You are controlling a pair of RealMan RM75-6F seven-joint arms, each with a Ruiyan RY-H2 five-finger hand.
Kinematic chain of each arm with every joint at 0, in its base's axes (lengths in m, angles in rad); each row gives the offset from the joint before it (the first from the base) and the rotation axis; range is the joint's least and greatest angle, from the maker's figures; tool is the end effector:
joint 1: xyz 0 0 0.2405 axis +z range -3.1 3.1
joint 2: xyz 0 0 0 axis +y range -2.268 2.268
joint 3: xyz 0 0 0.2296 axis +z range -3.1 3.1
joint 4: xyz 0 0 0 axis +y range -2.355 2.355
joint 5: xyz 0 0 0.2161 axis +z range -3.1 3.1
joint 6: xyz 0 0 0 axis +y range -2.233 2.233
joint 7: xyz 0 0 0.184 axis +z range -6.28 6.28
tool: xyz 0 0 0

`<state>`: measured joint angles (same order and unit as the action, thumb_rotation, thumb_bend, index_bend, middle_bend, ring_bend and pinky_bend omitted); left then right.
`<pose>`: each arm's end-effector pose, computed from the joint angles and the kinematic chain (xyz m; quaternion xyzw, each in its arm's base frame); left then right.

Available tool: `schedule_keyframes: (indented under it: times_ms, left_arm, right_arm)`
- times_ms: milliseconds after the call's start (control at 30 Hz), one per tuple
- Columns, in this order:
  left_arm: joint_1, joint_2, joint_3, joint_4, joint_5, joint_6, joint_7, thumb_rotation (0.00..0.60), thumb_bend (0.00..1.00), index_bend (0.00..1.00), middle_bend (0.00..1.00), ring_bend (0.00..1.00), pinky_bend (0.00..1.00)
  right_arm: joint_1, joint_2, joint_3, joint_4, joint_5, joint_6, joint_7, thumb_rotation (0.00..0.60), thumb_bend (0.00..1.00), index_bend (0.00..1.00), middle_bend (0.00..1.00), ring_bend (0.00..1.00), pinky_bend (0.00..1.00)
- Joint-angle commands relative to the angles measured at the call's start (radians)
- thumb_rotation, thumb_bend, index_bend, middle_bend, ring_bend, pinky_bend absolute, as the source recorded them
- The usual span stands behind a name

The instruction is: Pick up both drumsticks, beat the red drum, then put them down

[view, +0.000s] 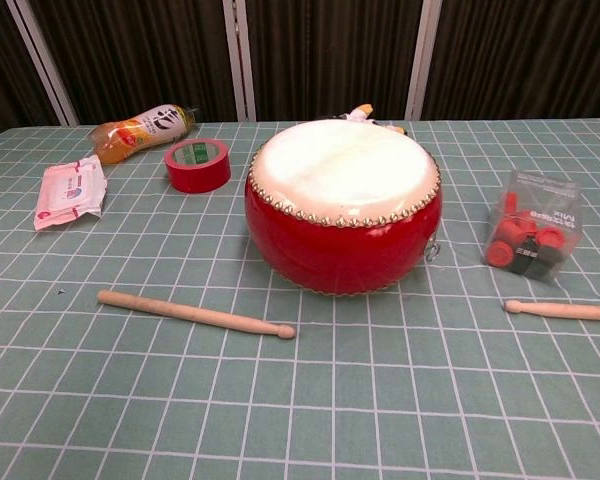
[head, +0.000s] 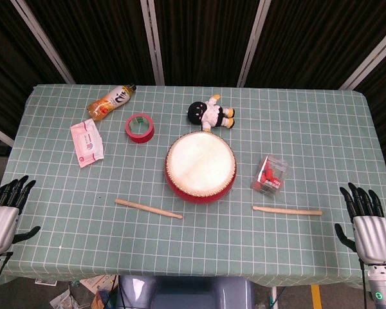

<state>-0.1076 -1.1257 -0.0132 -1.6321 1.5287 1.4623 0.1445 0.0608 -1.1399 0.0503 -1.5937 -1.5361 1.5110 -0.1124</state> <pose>-0.2800 0.2172 0.1256 -0.6412 -0.3539 -0.3489 0.5847 -0.2882 -0.2127 0.1391 0.6147 -0.3463 0.3640 0.6081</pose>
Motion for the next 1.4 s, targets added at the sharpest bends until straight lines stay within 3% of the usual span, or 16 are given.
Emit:
schedule_keyframes:
  times_ms: [33,767,833,933,967,1033,1133,1233,1400]
  left_arm:
    - [0.000,0.000,0.000,-0.001,-0.001,-0.001,0.001,0.600,0.00,0.00,0.00,0.00,0.09]
    - [0.000,0.008,0.003,-0.016,-0.016,-0.014,0.002,0.600,0.00,0.00,0.00,0.00,0.10]
    - [-0.003,0.010,0.001,-0.023,-0.019,-0.020,0.008,0.600,0.02,0.00,0.08,0.07,0.18]
    - [-0.015,0.006,-0.011,-0.032,-0.026,-0.028,0.014,0.600,0.15,0.04,0.50,0.48,0.61]
    - [-0.024,0.001,-0.019,-0.035,-0.025,-0.033,0.014,0.600,0.19,0.09,0.66,0.64,0.77]
    - [-0.041,-0.003,-0.025,-0.044,-0.027,-0.055,0.012,0.600,0.23,0.24,0.85,0.84,0.94]
    - [-0.089,-0.011,-0.048,-0.068,-0.055,-0.120,0.065,0.600,0.26,0.36,0.98,0.97,1.00]
    - [-0.136,-0.034,-0.077,-0.095,-0.091,-0.174,0.123,0.600,0.28,0.44,1.00,1.00,1.00]
    - [-0.218,-0.074,-0.123,-0.151,-0.201,-0.279,0.230,0.600,0.28,0.45,1.00,1.00,1.00]
  right_arm:
    - [0.000,-0.001,0.000,0.001,-0.001,0.001,-0.001,0.600,0.39,0.00,0.00,0.00,0.00]
    - [0.003,-0.009,0.005,0.004,-0.007,0.006,0.003,0.600,0.39,0.00,0.00,0.00,0.00]
    - [0.003,-0.009,0.005,0.004,-0.006,0.006,0.007,0.600,0.39,0.00,0.00,0.00,0.00]
    - [0.003,-0.008,0.004,0.000,-0.006,0.005,0.012,0.600,0.39,0.00,0.00,0.00,0.00]
    - [0.004,-0.008,0.004,-0.001,-0.008,0.004,0.011,0.600,0.39,0.00,0.00,0.00,0.00]
    - [0.005,-0.008,0.001,-0.001,-0.013,0.004,0.008,0.600,0.39,0.00,0.00,0.00,0.00]
    - [0.005,-0.010,0.000,0.000,-0.017,0.004,0.007,0.600,0.39,0.00,0.00,0.00,0.00]
    - [0.006,-0.008,0.001,-0.001,-0.013,0.000,0.011,0.600,0.39,0.00,0.00,0.00,0.00]
    - [0.006,-0.004,-0.001,-0.002,-0.011,-0.003,0.022,0.600,0.39,0.00,0.00,0.00,0.00]
